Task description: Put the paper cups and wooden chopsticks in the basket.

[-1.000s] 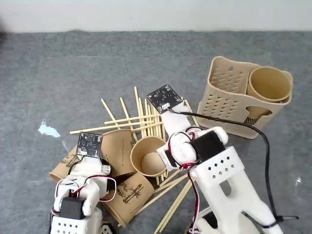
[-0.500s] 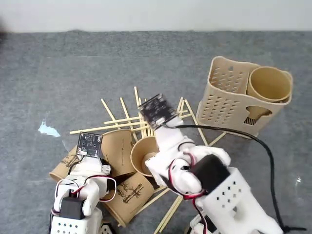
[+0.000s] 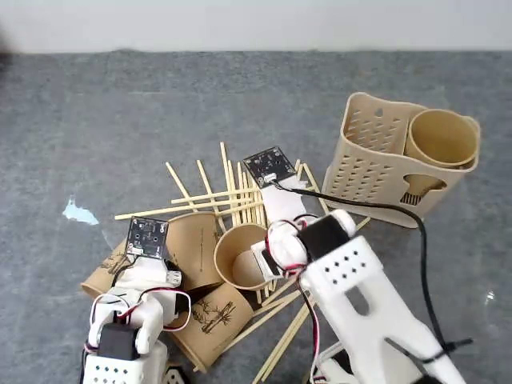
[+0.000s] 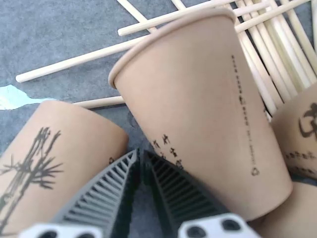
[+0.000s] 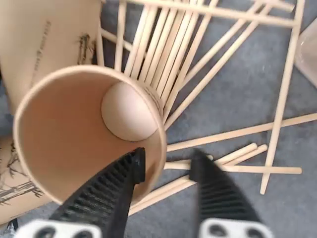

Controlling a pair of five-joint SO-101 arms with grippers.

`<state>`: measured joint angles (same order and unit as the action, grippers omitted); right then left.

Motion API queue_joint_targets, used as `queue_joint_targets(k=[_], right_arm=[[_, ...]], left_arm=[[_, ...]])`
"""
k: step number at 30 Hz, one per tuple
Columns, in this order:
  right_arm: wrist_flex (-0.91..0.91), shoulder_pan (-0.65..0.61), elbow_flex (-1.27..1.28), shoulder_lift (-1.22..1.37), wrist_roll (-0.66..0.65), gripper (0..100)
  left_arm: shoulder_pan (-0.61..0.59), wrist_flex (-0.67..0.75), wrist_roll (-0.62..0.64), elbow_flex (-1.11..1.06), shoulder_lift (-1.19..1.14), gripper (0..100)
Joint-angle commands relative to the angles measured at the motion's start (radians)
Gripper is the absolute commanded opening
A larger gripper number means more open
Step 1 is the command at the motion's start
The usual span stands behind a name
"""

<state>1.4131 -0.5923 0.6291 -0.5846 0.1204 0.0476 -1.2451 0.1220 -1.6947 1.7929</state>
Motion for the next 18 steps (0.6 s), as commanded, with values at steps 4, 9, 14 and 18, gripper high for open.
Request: queue_joint_targets(k=[4, 9, 14, 18], right_arm=[[0.001, 0.019, -0.026, 0.010, 0.009, 0.6], [0.163, 0.019, -0.218, -0.053, 0.009, 0.9], [0.323, 0.021, -0.494, -0.102, 0.008, 0.9], [0.380, 0.081, -0.671, -0.097, -0.041, 0.8]], left_arm=[[0.003, -0.002, 0.009, 0.012, 0.009, 1], [0.003, -0.002, 0.009, 0.012, 0.009, 1], [0.003, -0.002, 0.009, 0.012, 0.009, 1], [0.003, -0.002, 0.009, 0.012, 0.009, 1]])
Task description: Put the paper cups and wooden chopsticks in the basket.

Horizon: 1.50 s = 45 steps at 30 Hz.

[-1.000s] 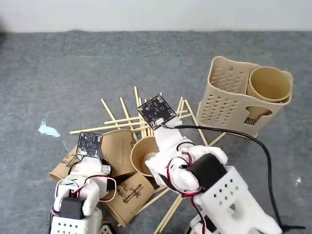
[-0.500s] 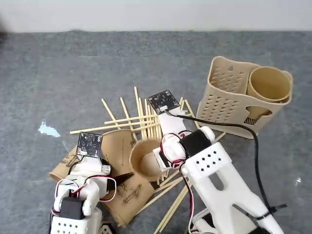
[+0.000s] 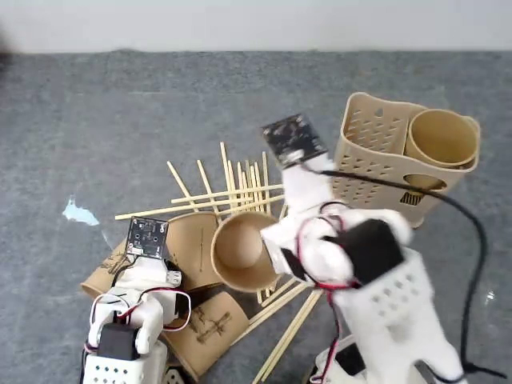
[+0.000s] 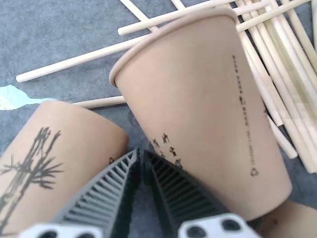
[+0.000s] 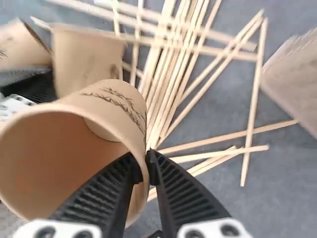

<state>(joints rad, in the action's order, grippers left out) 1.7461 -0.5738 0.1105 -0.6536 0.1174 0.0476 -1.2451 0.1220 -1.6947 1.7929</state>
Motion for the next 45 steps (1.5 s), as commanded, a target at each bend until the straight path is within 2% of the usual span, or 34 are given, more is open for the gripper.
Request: queue_joint_targets(k=[1, 9, 16, 21, 28, 36, 38, 42, 45], right_arm=[[0.045, 0.104, -0.186, -0.028, -0.071, 0.8], [-0.038, 0.529, -0.338, -0.028, -0.282, 0.8], [-0.140, 0.796, -0.425, -0.028, -0.304, 0.8], [-0.259, 0.924, -0.423, 0.021, -0.338, 0.8], [-0.271, 1.010, -0.423, 0.202, -0.331, 0.8], [-0.268, 1.026, -0.428, 0.348, -0.330, 1.7], [-0.271, 1.024, -0.428, 0.357, -0.330, 6.6], [-0.309, 1.003, -0.428, 0.361, -0.330, 22.5], [-0.390, 0.992, -0.428, 0.364, -0.316, 27.1]], left_arm=[[0.003, -0.002, 0.009, 0.012, 0.009, 1], [0.003, -0.002, 0.009, 0.012, 0.009, 1], [0.003, -0.002, 0.009, 0.012, 0.009, 1], [0.003, -0.002, 0.009, 0.012, 0.009, 1], [0.003, -0.002, 0.009, 0.012, 0.009, 1], [0.003, -0.002, 0.009, 0.012, 0.009, 1], [0.003, -0.002, 0.009, 0.012, 0.009, 1], [0.003, -0.002, 0.009, 0.012, 0.009, 1], [0.003, -0.002, 0.009, 0.012, 0.009, 1]])
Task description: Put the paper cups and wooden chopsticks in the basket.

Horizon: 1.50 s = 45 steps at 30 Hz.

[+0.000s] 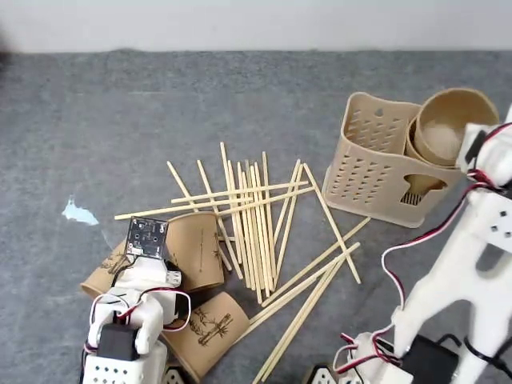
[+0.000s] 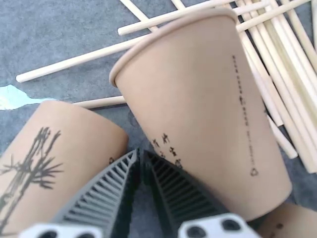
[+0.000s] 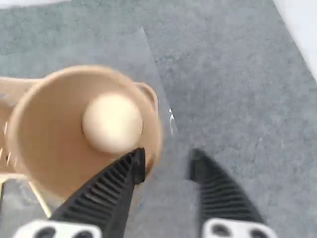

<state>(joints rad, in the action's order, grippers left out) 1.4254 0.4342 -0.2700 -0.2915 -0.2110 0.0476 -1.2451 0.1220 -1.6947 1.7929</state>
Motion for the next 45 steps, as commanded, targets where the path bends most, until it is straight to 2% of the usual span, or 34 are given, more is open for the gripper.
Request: queue_joint_targets(k=[1, 6, 12, 16, 26, 31, 39, 45], right_arm=[[-0.093, -0.018, -0.048, -0.004, 0.034, 27.0], [-0.061, -0.088, -0.055, -0.064, 0.058, 27.0], [0.194, -0.257, -0.052, -0.205, 0.055, 27.0], [0.366, -0.414, -0.046, -0.259, 0.063, 27.0], [0.367, -0.753, 0.345, -0.446, 0.186, 27.0], [0.366, -0.880, 0.516, -0.590, 0.210, 27.0], [0.363, -0.975, 0.692, -0.760, 0.219, 27.0], [0.364, -0.984, 0.720, -0.808, 0.219, 27.0]], left_arm=[[0.003, -0.002, 0.009, 0.012, 0.009, 1], [0.003, -0.002, 0.009, 0.012, 0.009, 1], [0.003, -0.002, 0.009, 0.012, 0.009, 1], [0.003, -0.002, 0.009, 0.012, 0.009, 1], [0.003, -0.002, 0.009, 0.012, 0.009, 1], [0.003, -0.002, 0.009, 0.012, 0.009, 1], [0.003, -0.002, 0.009, 0.012, 0.009, 1], [0.003, -0.002, 0.009, 0.012, 0.009, 1]])
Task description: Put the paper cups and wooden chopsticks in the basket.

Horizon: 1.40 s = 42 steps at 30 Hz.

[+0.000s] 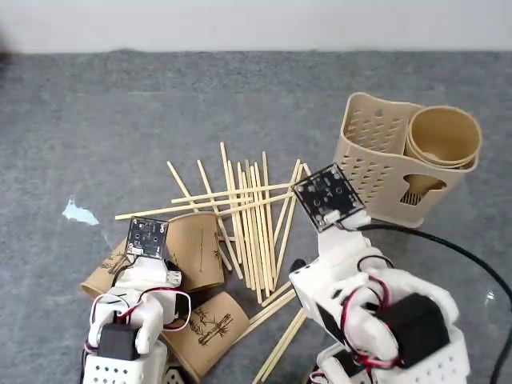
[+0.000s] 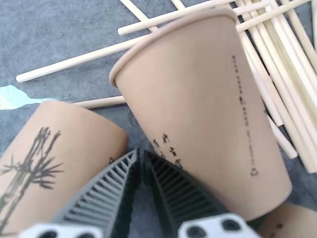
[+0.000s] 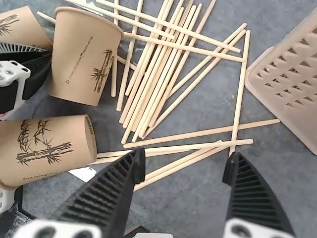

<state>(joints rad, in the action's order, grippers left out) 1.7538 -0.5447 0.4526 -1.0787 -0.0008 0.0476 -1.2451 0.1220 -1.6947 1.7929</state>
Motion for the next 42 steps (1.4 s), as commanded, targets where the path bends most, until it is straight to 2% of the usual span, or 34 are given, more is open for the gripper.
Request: queue_joint_targets(k=[1, 8, 15, 21, 24, 30, 34, 37, 39, 40, 42], right_arm=[[0.038, -0.004, -0.003, -0.031, 0.009, 27.0], [0.039, -0.002, -0.003, -0.131, 0.008, 27.0], [0.036, -0.002, 0.011, -0.151, 0.009, 27.0], [0.033, -0.002, 0.115, -0.157, 0.009, 27.0], [0.033, -0.005, 0.126, -0.156, 0.011, 27.0], [0.010, -0.008, 0.126, -0.150, 0.011, 27.0], [0.010, -0.041, 0.127, -0.150, 0.011, 27.0], [0.010, -0.087, 0.127, -0.150, 0.029, 27.0], [0.010, -0.117, 0.127, -0.150, 0.074, 27.0], [0.010, -0.133, 0.127, -0.150, 0.089, 27.0], [0.010, -0.154, 0.127, -0.150, 0.103, 27.0]], left_arm=[[0.003, -0.002, 0.009, 0.012, 0.009, 1], [0.003, -0.005, 0.009, 0.036, 0.009, 1], [0.000, -0.180, 0.009, 0.357, 0.009, 1], [-0.014, -0.212, 0.005, 0.478, 0.009, 1], [-0.120, -0.181, 0.003, 0.533, 0.009, 1], [-0.525, -0.158, 0.003, 0.581, 0.009, 1], [-0.724, -0.158, 0.003, 0.498, 0.009, 1], [-0.796, -0.157, 0.002, 0.397, 0.009, 1], [-0.804, -0.153, -0.017, 0.335, 0.009, 1], [-0.806, -0.152, -0.060, 0.312, 0.009, 1], [-0.807, -0.147, -0.229, 0.280, 0.009, 1]])
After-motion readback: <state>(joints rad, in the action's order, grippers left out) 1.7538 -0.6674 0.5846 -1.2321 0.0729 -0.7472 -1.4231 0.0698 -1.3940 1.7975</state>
